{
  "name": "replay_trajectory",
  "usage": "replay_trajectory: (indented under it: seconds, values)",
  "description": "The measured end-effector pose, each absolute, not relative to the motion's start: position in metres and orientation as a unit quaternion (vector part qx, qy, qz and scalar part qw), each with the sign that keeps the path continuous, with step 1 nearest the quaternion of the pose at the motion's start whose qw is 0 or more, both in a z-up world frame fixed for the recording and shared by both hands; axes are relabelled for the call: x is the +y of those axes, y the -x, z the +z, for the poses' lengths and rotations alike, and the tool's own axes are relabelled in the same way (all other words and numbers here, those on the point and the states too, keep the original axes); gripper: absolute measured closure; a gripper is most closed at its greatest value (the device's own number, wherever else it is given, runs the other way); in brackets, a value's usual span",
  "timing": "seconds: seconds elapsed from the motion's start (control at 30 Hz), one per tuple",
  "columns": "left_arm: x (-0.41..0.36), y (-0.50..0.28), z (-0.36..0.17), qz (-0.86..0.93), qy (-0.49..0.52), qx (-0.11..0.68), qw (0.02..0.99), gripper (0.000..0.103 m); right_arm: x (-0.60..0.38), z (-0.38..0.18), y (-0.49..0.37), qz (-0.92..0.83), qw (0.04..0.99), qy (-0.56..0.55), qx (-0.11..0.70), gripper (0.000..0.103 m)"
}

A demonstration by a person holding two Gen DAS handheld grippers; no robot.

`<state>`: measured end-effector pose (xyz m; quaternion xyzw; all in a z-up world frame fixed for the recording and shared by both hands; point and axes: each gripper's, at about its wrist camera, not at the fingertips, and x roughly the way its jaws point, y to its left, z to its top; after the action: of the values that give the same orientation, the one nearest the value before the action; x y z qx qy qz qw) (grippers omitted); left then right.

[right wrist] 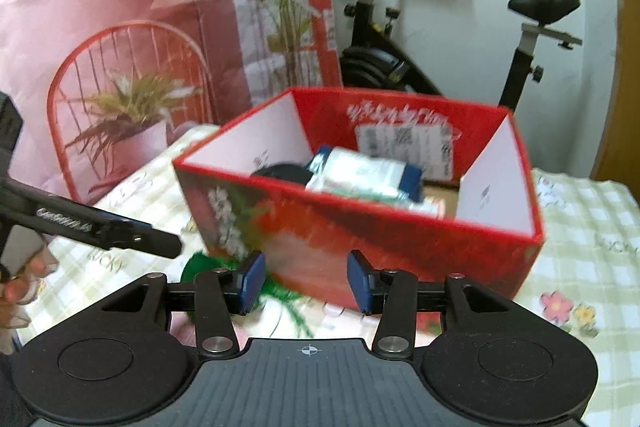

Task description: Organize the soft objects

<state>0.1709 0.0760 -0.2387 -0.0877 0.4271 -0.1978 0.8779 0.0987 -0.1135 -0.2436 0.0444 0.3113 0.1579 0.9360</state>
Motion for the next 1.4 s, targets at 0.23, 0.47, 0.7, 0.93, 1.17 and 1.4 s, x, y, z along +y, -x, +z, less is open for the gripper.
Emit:
replay_trajectory:
  seconds: [0.23,0.47,0.7,0.93,1.17,1.4]
  values:
    - [0.078,-0.181,-0.270,-0.205,0.154,0.449,0.856,0.041,-0.098,-0.271,-0.099,0.178,0.920,-0.048,0.346,0.060]
    - [0.058,-0.183,-0.273,-0.230,0.151,0.453,0.848,0.052,-0.079,-0.282,-0.100,0.211,0.907,-0.041,0.362,0.057]
    - [0.040,-0.184,-0.269,-0.251,0.148,0.452,0.843,0.052,-0.071,-0.290,-0.101,0.224,0.899,-0.043,0.373,0.057]
    - [0.035,-0.174,-0.266,-0.267,0.149,0.454,0.837,0.052,-0.067,-0.296,-0.102,0.227,0.895,-0.065,0.379,0.056]
    - [0.036,-0.162,-0.267,-0.261,0.144,0.453,0.840,0.052,-0.065,-0.299,-0.103,0.229,0.894,-0.075,0.377,0.061]
    - [0.039,-0.153,-0.242,-0.271,0.142,0.426,0.852,0.052,-0.070,-0.278,-0.095,0.232,0.906,-0.073,0.346,0.062]
